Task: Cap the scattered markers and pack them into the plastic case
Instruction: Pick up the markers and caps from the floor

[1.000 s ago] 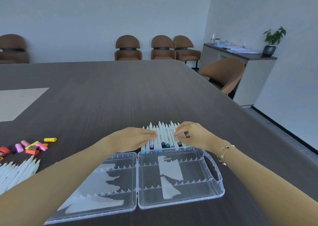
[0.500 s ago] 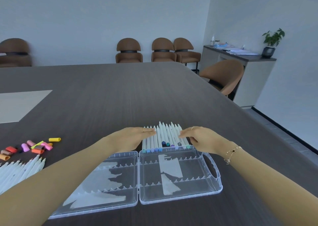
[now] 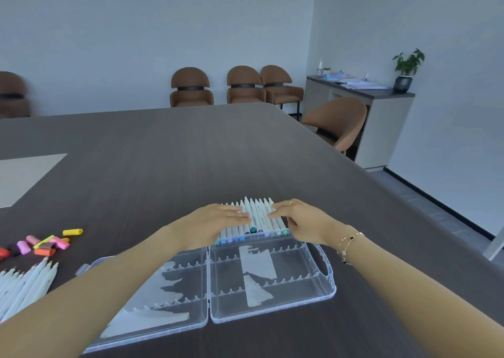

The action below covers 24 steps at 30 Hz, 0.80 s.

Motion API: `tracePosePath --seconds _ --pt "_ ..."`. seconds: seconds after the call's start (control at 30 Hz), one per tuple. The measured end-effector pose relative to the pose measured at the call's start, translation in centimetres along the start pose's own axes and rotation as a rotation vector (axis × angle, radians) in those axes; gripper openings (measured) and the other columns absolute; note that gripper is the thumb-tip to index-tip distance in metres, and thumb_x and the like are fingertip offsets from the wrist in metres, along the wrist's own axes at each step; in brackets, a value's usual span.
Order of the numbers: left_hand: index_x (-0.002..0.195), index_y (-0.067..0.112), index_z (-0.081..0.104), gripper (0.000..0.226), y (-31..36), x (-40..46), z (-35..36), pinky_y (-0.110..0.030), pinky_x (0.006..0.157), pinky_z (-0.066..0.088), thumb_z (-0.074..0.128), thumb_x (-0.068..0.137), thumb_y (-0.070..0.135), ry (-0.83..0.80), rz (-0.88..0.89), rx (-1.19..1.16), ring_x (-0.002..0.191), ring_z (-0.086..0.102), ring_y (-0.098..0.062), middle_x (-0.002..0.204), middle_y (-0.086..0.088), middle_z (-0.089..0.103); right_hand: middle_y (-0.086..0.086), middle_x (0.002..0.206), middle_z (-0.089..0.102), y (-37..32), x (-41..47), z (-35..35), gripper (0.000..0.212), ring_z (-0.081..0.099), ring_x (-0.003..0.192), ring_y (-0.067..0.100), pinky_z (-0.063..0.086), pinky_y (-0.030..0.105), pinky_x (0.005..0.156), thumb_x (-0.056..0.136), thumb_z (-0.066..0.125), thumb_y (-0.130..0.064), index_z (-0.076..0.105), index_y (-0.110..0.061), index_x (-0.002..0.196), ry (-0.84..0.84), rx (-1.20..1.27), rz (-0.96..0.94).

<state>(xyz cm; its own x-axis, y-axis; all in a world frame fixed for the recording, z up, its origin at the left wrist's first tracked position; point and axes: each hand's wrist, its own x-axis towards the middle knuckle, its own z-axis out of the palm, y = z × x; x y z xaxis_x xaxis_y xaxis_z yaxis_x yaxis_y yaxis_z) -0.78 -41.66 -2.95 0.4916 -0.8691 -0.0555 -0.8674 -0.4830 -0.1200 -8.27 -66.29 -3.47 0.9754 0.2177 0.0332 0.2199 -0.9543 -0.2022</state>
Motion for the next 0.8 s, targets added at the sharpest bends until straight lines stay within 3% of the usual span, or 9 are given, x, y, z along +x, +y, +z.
tracePosePath --seconds 0.13,0.23,0.33,0.43,0.6,0.67,0.8 --pt "0.149 0.029 0.022 0.073 0.0 0.2 -0.1 -0.028 0.117 0.015 0.045 0.089 -0.007 -0.021 -0.015 0.017 0.146 0.008 -0.009 0.156 0.012 0.013 -0.006 0.148 0.038 0.2 -0.7 -0.2 0.05 0.033 0.137 0.017 0.035 0.026 0.109 0.09 0.042 0.002 0.055 -0.025 0.13 -0.004 -0.012 0.03" --pt "0.148 0.028 0.026 0.064 0.3 -0.2 -0.5 -0.029 0.116 0.026 0.043 0.093 -0.001 0.01 -0.059 -0.035 0.141 0.024 -0.012 0.155 0.008 0.024 -0.005 0.148 0.038 0.6 -2.4 -1.4 0.045 0.032 0.137 0.016 0.035 0.028 0.11 0.093 0.04 -0.004 0.055 -0.025 0.13 0.022 -0.026 0.083" --pt "0.145 0.027 0.033 0.047 1.3 -0.2 -2.3 -0.025 0.098 0.042 0.036 0.1 0.013 0.089 -0.082 -0.09 0.122 0.046 -0.012 0.14 0.004 0.047 -0.004 0.147 0.038 1.5 -5.9 -3.0 0.039 0.031 0.136 0.015 0.032 0.029 0.11 0.096 0.039 -0.01 0.056 -0.023 0.129 0.05 -0.017 0.186" --pt "0.139 0.029 0.043 0.041 3.6 1.4 -4.7 -0.026 0.087 0.048 0.038 0.1 0.017 0.206 -0.061 -0.174 0.106 0.054 -0.009 0.129 0.007 0.054 -0.003 0.143 0.042 2.5 -11.4 -4.3 0.037 0.033 0.134 0.016 0.029 0.026 0.107 0.095 0.039 -0.011 0.058 -0.021 0.126 0.085 -0.008 0.337" --pt "0.123 0.032 0.057 0.033 14.5 5.3 -9.3 -0.035 0.079 0.054 0.039 0.098 0.021 0.394 0.161 -0.595 0.084 0.063 -0.009 0.1 0.018 0.065 -0.004 0.141 0.043 2.2 -24.2 -4.7 0.036 0.034 0.133 0.014 0.031 0.027 0.107 0.095 0.039 -0.012 0.06 -0.02 0.123 0.217 0.027 0.633" --pt "0.12 0.032 0.058 0.032 20.6 6.0 -10.7 -0.03 0.074 0.053 0.039 0.098 0.021 0.362 0.282 -0.692 0.082 0.064 -0.009 0.094 0.017 0.066 -0.004 0.139 0.045 1.9 -29.6 -4.2 0.036 0.038 0.131 0.015 0.033 0.031 0.108 0.095 0.039 -0.011 0.06 -0.019 0.122 0.263 0.044 0.752" --pt "0.119 0.028 0.059 0.03 32.5 6.5 -11.1 -0.03 0.074 0.055 0.039 0.098 0.022 0.204 0.507 -0.647 0.083 0.064 -0.006 0.094 0.016 0.065 0.0 0.124 0.057 0.8 -40.8 -1.7 0.033 0.052 0.117 0.019 0.044 0.039 0.098 0.093 0.04 -0.016 0.061 -0.021 0.118 0.345 0.089 1.015"
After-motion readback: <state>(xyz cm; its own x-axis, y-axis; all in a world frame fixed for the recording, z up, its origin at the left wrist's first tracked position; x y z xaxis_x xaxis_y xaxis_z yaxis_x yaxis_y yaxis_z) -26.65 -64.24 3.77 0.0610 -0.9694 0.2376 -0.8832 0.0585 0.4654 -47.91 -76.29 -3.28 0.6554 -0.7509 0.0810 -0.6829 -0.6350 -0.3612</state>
